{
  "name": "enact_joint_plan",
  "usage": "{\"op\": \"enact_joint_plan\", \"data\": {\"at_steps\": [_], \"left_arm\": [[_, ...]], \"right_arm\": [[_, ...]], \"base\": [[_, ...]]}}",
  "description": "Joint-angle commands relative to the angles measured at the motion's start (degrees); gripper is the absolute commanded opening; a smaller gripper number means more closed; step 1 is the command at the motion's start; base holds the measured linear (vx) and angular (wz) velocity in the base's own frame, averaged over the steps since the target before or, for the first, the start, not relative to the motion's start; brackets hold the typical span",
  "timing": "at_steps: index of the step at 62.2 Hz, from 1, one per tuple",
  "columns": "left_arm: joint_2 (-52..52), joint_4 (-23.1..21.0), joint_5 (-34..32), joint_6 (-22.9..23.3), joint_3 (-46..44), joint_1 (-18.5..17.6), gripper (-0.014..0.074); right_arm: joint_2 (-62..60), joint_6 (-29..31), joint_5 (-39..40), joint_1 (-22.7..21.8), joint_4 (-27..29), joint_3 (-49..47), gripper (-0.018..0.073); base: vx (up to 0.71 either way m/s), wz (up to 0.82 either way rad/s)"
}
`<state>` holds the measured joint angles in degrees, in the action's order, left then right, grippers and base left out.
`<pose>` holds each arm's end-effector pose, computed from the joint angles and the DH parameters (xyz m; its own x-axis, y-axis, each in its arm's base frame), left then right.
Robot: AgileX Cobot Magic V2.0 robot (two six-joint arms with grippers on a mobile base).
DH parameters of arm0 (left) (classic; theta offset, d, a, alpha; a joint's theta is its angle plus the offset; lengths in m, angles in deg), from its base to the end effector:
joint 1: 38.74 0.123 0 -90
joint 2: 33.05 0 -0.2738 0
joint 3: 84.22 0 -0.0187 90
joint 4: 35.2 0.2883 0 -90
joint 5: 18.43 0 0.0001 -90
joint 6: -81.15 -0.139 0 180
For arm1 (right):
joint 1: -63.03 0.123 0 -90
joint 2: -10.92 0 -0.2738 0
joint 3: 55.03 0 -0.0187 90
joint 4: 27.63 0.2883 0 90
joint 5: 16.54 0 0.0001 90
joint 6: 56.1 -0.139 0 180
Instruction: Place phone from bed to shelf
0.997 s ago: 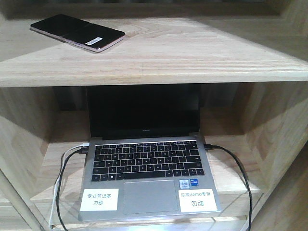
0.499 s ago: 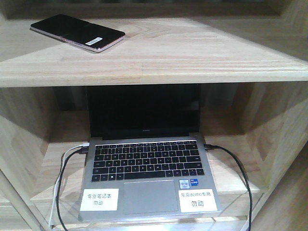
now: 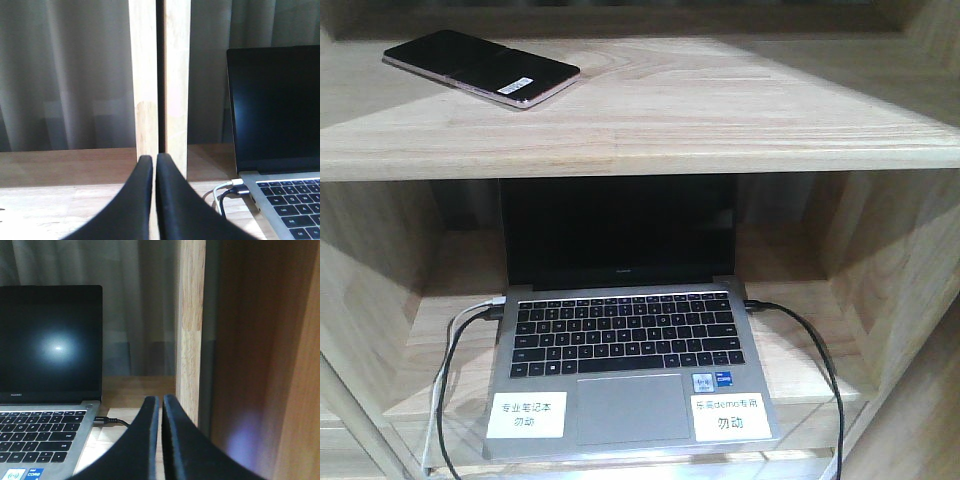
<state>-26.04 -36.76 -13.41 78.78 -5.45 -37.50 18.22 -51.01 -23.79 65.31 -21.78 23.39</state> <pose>0.1533 0.0030 0.1942 -0.0142 0.0139 -0.9998 -0.0191 0.9997 0.0142 0.1531 0.0079 0.1907 -0.0518 0.0104 -0.9986 -0.0520 0.9986 0.0131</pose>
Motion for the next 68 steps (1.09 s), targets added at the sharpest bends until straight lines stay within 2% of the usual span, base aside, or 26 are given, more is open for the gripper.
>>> {"op": "enact_joint_plan", "data": {"at_steps": [1, 68], "left_arm": [[-0.42, -0.56, -4.12, 0.5, -1.43, 0.19, 0.0001], [-0.42, -0.56, -4.12, 0.5, -1.43, 0.19, 0.0001]], "right_arm": [[-0.53, -0.21, 4.64, -0.36, -0.65, 0.61, -0.0005], [-0.53, -0.15, 4.64, -0.36, -0.65, 0.61, -0.0005]], "base": [[0.0, 0.0], [0.0, 0.0]]}}
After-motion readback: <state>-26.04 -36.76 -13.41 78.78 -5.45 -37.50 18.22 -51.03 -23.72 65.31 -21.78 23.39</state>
